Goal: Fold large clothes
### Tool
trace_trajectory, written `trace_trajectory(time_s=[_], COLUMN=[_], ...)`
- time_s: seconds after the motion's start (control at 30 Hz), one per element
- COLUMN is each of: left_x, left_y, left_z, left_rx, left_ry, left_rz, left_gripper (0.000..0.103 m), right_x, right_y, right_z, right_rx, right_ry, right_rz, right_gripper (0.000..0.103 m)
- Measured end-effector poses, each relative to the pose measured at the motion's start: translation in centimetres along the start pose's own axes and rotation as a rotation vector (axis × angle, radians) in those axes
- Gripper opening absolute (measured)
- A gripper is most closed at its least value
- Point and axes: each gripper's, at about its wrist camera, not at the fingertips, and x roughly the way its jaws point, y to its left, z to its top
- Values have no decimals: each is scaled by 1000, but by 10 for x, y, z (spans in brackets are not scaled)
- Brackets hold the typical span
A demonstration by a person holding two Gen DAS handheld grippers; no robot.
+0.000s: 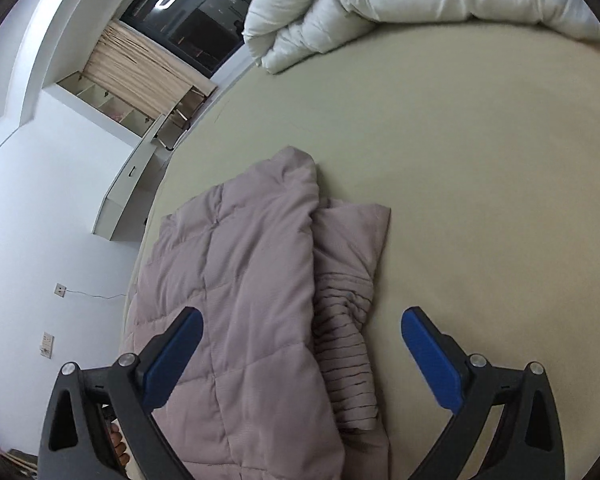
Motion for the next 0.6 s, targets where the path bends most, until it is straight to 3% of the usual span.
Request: trace_trajectory(time_s=[0.1,0.23,0.37,0.43,0.6], left_x=[9,18,29,38,53], left_y=[16,19,22,21,25], left_z=[9,14,23,27,30], left_rx=[-74,-59,-73,-83,-91], left_ry=[12,36,60,98,146], left_rz=[-69,-98,-157,-211,-258], left_gripper=[81,81,80,71,70], right_x=[17,32,51,62,76], right_y=[-15,-14,-4,2,9], right_z=[-4,-5,0,2,0], right_rx=[26,-22,-37,-49,-62], right_ry=[76,108,172,211,257], right_rz=[22,47,130,164,257], right_gripper=[102,102,91,91,91])
